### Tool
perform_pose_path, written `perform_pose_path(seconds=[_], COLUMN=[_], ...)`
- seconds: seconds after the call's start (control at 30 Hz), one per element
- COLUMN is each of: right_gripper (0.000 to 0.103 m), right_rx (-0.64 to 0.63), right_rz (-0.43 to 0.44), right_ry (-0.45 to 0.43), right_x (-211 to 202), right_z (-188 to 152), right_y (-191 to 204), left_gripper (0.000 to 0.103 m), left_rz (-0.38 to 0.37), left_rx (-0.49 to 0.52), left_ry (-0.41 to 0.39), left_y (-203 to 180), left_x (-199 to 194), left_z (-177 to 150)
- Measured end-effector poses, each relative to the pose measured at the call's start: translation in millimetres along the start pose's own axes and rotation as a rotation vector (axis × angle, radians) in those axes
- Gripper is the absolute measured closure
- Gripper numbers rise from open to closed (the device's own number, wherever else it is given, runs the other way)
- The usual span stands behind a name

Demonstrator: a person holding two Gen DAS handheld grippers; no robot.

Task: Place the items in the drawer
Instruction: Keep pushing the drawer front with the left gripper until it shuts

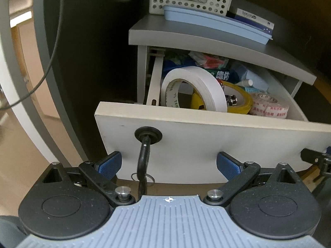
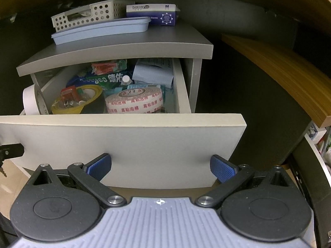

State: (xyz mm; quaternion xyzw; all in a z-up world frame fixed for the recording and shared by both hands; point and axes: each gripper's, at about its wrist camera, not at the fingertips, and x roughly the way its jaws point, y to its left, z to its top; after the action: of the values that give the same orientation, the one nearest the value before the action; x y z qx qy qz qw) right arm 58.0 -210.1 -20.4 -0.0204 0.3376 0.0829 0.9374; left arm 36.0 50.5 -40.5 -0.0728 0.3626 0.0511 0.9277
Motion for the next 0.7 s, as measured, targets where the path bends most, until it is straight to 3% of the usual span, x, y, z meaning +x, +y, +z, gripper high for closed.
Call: perform_pose_path(seconds=[0.17, 0.7], right_gripper=[0.000, 0.000], right_rx=[0.003, 0.006], right_rz=[0.000, 0.003], right_ry=[-0.010, -0.019], right_x=[-0.9, 6.3], right_z=[-1.4, 3.3], right_y=[2.8, 5.2], left_gripper=[0.004, 0.004], left_rz=[0.034, 0.030], left_rx=[0.062, 0.063], left_ry=[-0.027, -0.028], left_y=[-11.5, -15.3], left_x=[4.1, 16.5], left_z=[0.9, 18.0])
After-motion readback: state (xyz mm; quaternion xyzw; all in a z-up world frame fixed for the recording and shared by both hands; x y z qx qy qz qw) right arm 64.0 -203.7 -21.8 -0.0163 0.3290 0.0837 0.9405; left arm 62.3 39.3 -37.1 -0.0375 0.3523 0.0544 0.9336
